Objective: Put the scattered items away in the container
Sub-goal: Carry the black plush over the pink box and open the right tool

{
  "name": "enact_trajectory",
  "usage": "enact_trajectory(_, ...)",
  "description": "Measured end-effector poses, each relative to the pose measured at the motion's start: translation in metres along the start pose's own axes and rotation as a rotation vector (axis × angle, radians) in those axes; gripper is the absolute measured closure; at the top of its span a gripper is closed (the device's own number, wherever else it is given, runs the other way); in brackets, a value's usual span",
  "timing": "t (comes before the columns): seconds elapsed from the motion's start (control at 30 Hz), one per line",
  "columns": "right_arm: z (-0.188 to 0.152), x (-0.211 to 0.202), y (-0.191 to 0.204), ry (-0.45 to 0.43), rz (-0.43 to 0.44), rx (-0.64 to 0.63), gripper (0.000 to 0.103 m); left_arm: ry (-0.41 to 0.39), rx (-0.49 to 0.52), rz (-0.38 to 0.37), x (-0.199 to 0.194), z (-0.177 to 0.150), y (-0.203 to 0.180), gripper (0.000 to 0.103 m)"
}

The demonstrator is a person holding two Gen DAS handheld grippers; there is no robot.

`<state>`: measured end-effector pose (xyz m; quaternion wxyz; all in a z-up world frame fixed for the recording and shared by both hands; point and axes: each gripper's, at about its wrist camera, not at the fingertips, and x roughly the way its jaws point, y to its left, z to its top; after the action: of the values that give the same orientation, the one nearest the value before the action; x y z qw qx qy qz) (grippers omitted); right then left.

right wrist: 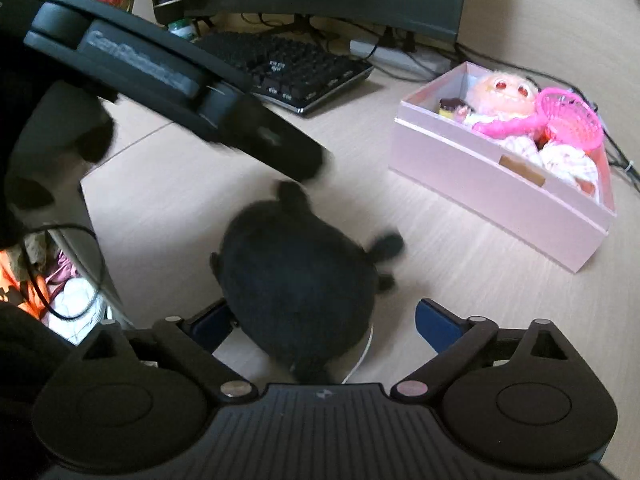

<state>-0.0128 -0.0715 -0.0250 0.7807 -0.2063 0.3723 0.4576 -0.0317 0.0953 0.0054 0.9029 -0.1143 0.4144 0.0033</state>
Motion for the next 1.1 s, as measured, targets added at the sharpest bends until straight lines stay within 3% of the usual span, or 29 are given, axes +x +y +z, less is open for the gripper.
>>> enact_trajectory(0.13, 0.004, 0.002, 0.005, -0.008, 0.009, -0.020, 0.022, -0.014, -0.066, 0.055, -0.016, -0.002, 0.031, 0.009)
enact_trajectory(0.3, 0.009, 0.005, 0.010, -0.007, 0.004, -0.077, 0.031, -0.009, -0.109, 0.049, -0.017, -0.003, 0.046, 0.009)
enact_trajectory(0.43, 0.018, -0.012, 0.006, -0.054, -0.015, -0.107, 0.032, -0.002, -0.097, 0.033, -0.013, -0.004, 0.046, 0.008)
enact_trajectory(0.53, 0.028, -0.034, -0.003, -0.113, -0.079, -0.134, 0.032, 0.001, -0.089, 0.026, -0.010, -0.006, 0.040, 0.008)
enact_trajectory(0.83, 0.093, -0.086, -0.087, -0.300, -0.283, -0.133, 0.032, 0.002, -0.106, -0.008, 0.006, -0.003, 0.020, 0.007)
enact_trajectory(1.1, 0.125, -0.050, -0.153, -0.278, -0.239, -0.090, 0.030, -0.015, -0.169, 0.012, 0.012, -0.003, 0.010, 0.006)
